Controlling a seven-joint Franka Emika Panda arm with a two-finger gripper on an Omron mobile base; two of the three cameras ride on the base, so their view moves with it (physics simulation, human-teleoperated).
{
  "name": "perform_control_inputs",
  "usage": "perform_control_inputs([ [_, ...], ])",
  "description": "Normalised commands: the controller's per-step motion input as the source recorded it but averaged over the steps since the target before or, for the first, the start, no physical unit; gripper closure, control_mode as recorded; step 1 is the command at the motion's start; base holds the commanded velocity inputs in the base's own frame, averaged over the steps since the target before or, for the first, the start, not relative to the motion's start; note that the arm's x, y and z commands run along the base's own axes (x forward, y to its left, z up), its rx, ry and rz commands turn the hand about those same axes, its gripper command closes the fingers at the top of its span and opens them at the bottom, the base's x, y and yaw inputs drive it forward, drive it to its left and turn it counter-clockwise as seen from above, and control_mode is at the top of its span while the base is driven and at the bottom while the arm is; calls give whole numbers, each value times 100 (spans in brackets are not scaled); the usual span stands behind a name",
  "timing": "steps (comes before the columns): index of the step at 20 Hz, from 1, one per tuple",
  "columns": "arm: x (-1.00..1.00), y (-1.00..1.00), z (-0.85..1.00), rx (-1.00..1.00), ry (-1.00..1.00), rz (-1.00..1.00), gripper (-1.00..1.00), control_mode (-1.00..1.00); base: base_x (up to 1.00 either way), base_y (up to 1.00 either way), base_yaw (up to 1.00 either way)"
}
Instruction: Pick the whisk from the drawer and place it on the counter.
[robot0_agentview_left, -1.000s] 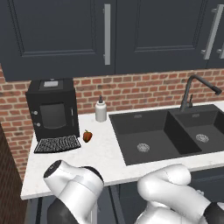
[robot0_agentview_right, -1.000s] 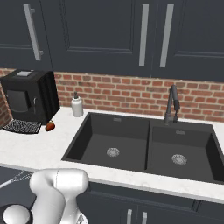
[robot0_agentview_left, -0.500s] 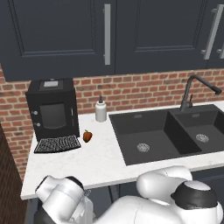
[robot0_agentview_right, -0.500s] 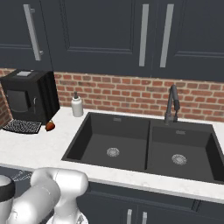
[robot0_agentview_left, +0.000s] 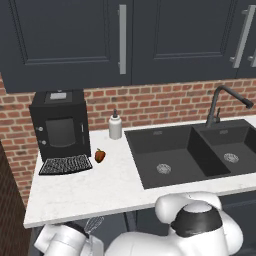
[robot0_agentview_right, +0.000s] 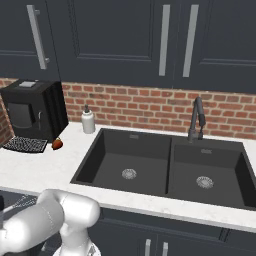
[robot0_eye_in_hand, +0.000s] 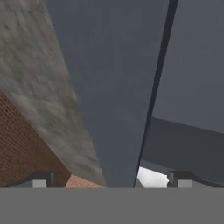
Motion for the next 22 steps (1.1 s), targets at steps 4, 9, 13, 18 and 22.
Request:
perform_control_inputs([
  [4, 9, 0, -16, 0, 0, 10, -100, -100, 0, 0, 0],
  [9, 14, 0, -7, 0, 0, 9, -100, -100, 0, 0, 0],
  [13, -3, -18, -27, -3, 8, 9, -100, -100, 0, 0, 0],
  [18, -54, -40, -32, -8, 12, 10, -100, -100, 0, 0, 0],
  [22, -88, -53, -15, -8, 15, 10, -100, -100, 0, 0, 0],
])
